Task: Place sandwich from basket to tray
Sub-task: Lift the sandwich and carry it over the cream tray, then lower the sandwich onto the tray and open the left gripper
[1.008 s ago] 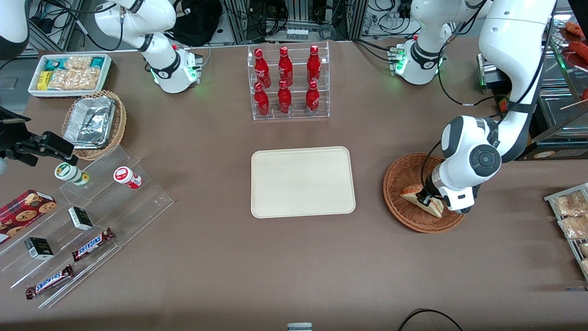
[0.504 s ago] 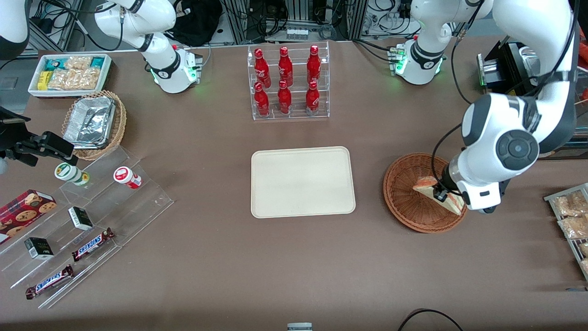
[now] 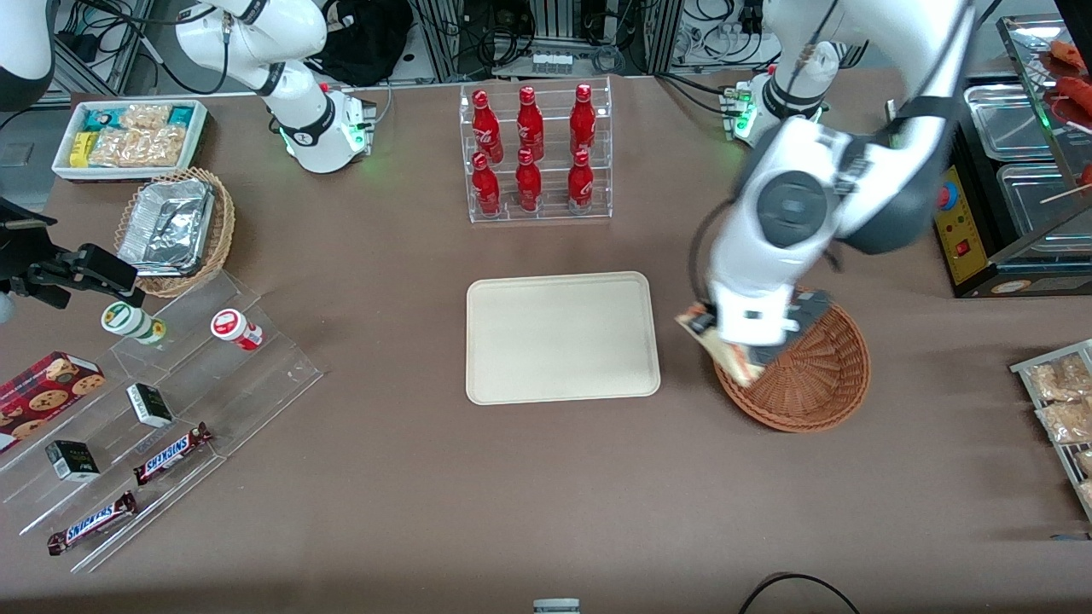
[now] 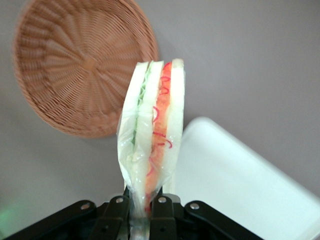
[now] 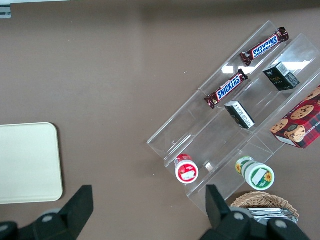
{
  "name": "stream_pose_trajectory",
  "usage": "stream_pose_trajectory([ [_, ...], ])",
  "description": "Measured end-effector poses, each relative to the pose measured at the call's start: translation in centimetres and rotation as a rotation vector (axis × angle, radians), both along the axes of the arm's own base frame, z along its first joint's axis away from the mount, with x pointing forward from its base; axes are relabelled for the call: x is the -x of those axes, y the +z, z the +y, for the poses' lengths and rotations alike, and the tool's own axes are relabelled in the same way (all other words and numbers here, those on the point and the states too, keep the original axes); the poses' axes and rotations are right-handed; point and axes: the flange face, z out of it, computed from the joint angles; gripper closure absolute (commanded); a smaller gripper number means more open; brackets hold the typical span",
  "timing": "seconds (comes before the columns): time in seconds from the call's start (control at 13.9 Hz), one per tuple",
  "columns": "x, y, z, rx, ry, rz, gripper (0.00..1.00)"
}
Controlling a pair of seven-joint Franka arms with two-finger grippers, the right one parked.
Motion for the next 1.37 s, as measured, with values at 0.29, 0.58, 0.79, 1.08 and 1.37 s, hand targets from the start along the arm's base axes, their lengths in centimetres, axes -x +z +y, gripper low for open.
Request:
stream_pose_trajectory([
  [0.29,4.1,-5.3,-9.5,0.028,-0.191,0.012,0.91],
  [0.58,7.3,-11.4,-15.9,0.075,-0.338,0.008,0.91],
  [0.79,9.9,-14.6,-18.6,0.072,-0.466,0.047,0.90],
  [1.08,10.8,-17.1,-19.2,0.060,-0.517,0.083,0.90],
  [1.37,10.8,-19.4,-19.0,0.046,-0.523,0.110,0.82],
])
